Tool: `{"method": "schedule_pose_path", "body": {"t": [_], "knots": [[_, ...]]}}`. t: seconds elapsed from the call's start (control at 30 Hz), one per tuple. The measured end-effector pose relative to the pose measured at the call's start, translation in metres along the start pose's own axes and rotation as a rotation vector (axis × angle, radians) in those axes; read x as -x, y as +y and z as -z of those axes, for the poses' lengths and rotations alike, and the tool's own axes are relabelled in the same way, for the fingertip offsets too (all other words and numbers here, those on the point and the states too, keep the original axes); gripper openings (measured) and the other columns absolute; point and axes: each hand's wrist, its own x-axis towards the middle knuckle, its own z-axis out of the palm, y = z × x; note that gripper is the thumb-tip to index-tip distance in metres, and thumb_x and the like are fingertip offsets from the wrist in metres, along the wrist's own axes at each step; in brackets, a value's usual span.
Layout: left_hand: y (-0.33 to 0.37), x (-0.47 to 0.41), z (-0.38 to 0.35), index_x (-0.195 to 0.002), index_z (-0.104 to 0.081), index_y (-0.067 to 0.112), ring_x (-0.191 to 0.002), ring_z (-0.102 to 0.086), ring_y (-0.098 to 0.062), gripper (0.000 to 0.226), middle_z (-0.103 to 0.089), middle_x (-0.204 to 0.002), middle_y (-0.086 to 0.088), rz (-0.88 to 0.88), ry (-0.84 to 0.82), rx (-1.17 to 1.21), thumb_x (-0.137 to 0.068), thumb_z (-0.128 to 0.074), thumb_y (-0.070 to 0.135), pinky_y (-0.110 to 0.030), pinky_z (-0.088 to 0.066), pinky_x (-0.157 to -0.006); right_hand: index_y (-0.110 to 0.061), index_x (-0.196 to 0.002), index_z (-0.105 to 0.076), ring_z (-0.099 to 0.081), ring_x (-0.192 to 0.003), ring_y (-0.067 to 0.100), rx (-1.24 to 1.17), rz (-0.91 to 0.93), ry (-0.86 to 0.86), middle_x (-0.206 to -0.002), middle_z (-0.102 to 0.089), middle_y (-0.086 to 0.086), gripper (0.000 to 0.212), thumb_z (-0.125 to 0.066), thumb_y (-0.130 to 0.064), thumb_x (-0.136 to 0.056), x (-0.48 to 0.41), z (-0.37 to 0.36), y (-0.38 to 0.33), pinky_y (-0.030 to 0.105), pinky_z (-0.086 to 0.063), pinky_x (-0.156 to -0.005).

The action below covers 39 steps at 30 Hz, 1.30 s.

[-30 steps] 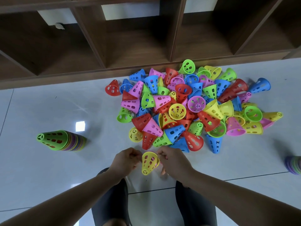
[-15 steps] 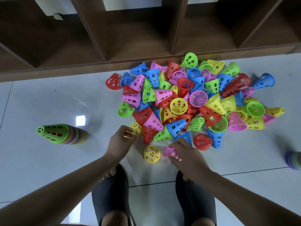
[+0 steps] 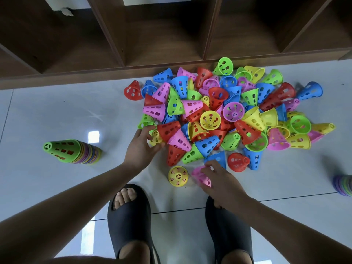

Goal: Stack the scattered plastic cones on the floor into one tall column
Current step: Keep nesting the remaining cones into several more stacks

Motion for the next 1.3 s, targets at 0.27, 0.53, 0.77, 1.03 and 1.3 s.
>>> {"method": "schedule_pose_path", "body": {"t": [0.27,0.53,0.77,1.03,1.3], "knots": [[-0.016,-0.006,0.001,-0.116,-0.067,0.024,-0.103,-0.066,-0.025,0.046,-0.061,-0.121,0.002,-0.039,-0.057,-0.068,-0.081,-0.090,0.042,-0.040,-0.058,-0.082,-0.036,-0.113,-0.061,-0.065,-0.080,0.010,-0.367,-0.157,0.105,-0.093,-0.069,-0.012,0.011,-0.051,-0.038,-0.108,0.000,0.017,-0.009,0.038,-0.058,-0.070],[-0.024,0.029,0.020,-0.108,-0.069,0.029,-0.097,-0.067,-0.005,0.027,-0.070,-0.105,0.014,-0.004,0.017,0.031,-0.088,-0.084,0.040,-0.034,-0.058,-0.075,-0.012,-0.090,-0.061,-0.051,-0.056,0.010,-0.982,-0.273,-0.042,-0.070,-0.065,-0.003,0.020,-0.058,-0.023,-0.107,-0.009,0.038,-0.037,0.026,-0.040,-0.055],[0.015,0.072,0.047,-0.110,-0.068,0.033,-0.105,-0.066,-0.012,0.023,-0.073,-0.110,0.013,0.009,-0.024,0.179,-0.092,-0.082,0.032,-0.035,-0.057,-0.079,-0.001,-0.099,-0.061,-0.071,-0.066,0.034,-1.262,-0.379,-0.099,-0.075,-0.071,0.019,0.022,-0.057,-0.021,-0.109,-0.027,0.032,-0.057,0.037,-0.056,-0.056],[0.056,0.087,0.042,-0.118,-0.069,0.033,-0.103,-0.067,-0.018,0.032,-0.070,-0.115,0.015,-0.195,-0.191,0.244,-0.091,-0.084,0.029,-0.032,-0.054,-0.078,0.001,-0.119,-0.061,-0.080,-0.088,0.034,-1.403,-0.572,-0.095,-0.106,-0.076,0.026,0.017,-0.055,0.003,-0.103,-0.033,0.022,-0.046,0.041,-0.067,-0.076],[0.038,0.084,0.005,-0.129,-0.065,0.035,-0.102,-0.059,0.002,0.048,-0.061,-0.120,0.023,-0.314,-0.387,0.047,-0.085,-0.078,0.046,-0.013,-0.048,-0.080,-0.030,-0.101,-0.069,-0.071,-0.063,0.014,-0.805,-0.446,0.257,-0.096,-0.072,-0.012,0.015,-0.064,-0.017,-0.100,-0.009,0.027,-0.021,0.031,-0.057,-0.056]]}}
